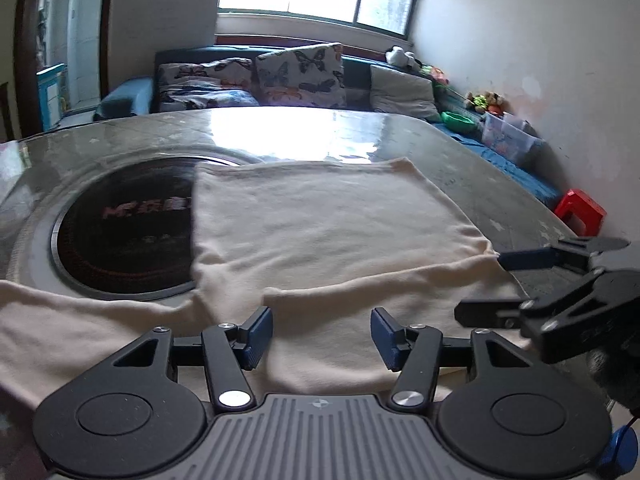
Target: Fold clothes
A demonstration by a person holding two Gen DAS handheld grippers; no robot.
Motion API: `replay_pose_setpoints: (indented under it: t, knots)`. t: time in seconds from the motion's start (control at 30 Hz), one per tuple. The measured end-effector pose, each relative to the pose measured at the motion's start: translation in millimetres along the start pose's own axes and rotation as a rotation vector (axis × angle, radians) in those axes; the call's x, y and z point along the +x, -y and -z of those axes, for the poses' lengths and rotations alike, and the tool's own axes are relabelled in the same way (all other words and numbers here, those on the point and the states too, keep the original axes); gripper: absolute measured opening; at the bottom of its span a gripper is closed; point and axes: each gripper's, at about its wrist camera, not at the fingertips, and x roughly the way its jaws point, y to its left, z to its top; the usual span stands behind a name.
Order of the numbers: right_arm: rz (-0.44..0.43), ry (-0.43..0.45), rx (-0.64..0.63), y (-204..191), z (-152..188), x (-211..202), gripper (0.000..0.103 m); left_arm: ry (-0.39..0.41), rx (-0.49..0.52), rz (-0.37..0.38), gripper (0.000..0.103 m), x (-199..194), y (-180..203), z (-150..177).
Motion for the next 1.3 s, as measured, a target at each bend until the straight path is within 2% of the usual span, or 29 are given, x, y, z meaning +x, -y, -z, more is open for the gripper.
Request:
replay_pose_setpoints:
  t: [0.17,0.33,0.53,0.63,0.77,0.93,1.0,1.03,1.07,1.17,1.3]
  knots:
    - [0.035,-0.013,-0.066,-11,0,4,0.103,0.035,-0.057,-0.114,0.072,-21,-29,1]
    - [0.006,0.025,-0.075,-21,-7,-1,0.103,0.062,-0.157,-0.309,0.076,-38,-78,5]
    - [0.018,-0.054,-0.092,-35,-2,20,0.103,0.074,-0.266,-0.527,0.079,-48,-131,7]
    - [0.033,-0.058,-0.106,-38,0,21,0.103,0.055,-0.321,-0.579,0.079,-48,-154,10]
    - [0.032,-0.071,-0.111,-37,0,21,0.103,0.045,-0.364,-0.581,0.077,-47,-173,12]
    - [0.035,-0.067,-0.110,-38,1,21,0.103,0.035,-0.385,-0.564,0.068,-42,-178,17]
    - [0.038,-0.074,-0.107,-38,-1,21,0.103,0.042,-0.376,-0.571,0.060,-41,-178,17]
    - [0.039,-0.076,-0.105,-38,-1,21,0.103,0.045,-0.376,-0.571,0.052,-41,-178,17]
    - [0.041,-0.075,-0.107,-38,-1,21,0.103,0.050,-0.379,-0.568,0.040,-41,-179,17]
    - [0.042,-0.071,-0.106,-39,-1,21,0.103,0.060,-0.394,-0.543,0.017,-41,-182,16]
    - [0.036,-0.064,-0.090,-37,-2,18,0.103,0.089,-0.397,-0.502,0.012,-46,-176,13]
